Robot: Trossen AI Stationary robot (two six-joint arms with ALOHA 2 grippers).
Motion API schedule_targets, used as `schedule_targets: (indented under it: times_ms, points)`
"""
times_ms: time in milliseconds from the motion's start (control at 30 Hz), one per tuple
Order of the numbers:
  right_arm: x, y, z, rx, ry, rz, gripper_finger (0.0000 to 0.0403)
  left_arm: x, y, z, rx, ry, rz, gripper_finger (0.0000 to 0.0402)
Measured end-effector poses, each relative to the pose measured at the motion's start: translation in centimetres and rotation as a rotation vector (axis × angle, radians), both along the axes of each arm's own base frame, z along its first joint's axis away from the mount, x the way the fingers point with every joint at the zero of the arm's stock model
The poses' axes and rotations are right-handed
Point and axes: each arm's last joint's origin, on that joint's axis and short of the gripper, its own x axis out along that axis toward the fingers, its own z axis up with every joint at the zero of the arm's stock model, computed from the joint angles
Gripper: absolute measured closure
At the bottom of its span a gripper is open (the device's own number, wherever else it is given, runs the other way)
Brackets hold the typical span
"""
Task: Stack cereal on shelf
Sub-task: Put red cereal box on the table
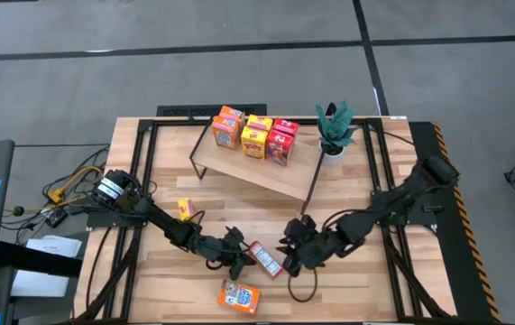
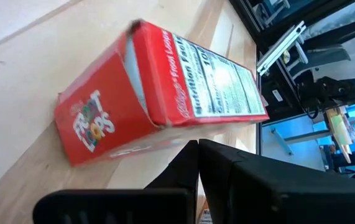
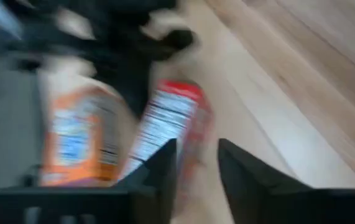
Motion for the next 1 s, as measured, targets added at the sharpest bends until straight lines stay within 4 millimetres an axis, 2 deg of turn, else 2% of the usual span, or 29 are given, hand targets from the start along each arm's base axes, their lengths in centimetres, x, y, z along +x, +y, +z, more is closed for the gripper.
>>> schedule_targets:
  times_ms: [133,267,367,600,733,1000]
  points:
    - [0.3,0.7,1.1,0.027,-0.099,0.042,0.0169,0.0,0.0,0.0,0.007,-0.002,0.0,0.0401]
    - [1.6,1.5,0.1,0.041,-0.115,0.039,0.012,0.0,0.0,0.0,0.007,-0.002,0.001,0.0401]
    - [3.2,2.3,-0.5,0.006,-0.089,0.054,0.0113,0.0,0.0,0.0,0.009,0.001,0.0,0.0401]
    - [6.4,3.4,-0.8,-0.171,0.161,0.074,0.0116,-0.1,0.0,-0.2,0.018,0.018,0.0,0.0401]
    - [8.3,4.1,-0.5,-0.19,0.168,0.104,0.0116,-0.1,0.0,-0.2,0.024,0.012,0.003,0.0401]
    - [9.3,3.8,-2.1,-0.164,0.263,0.053,0.0116,-0.1,-0.1,-0.2,0.036,0.011,-0.005,0.0401]
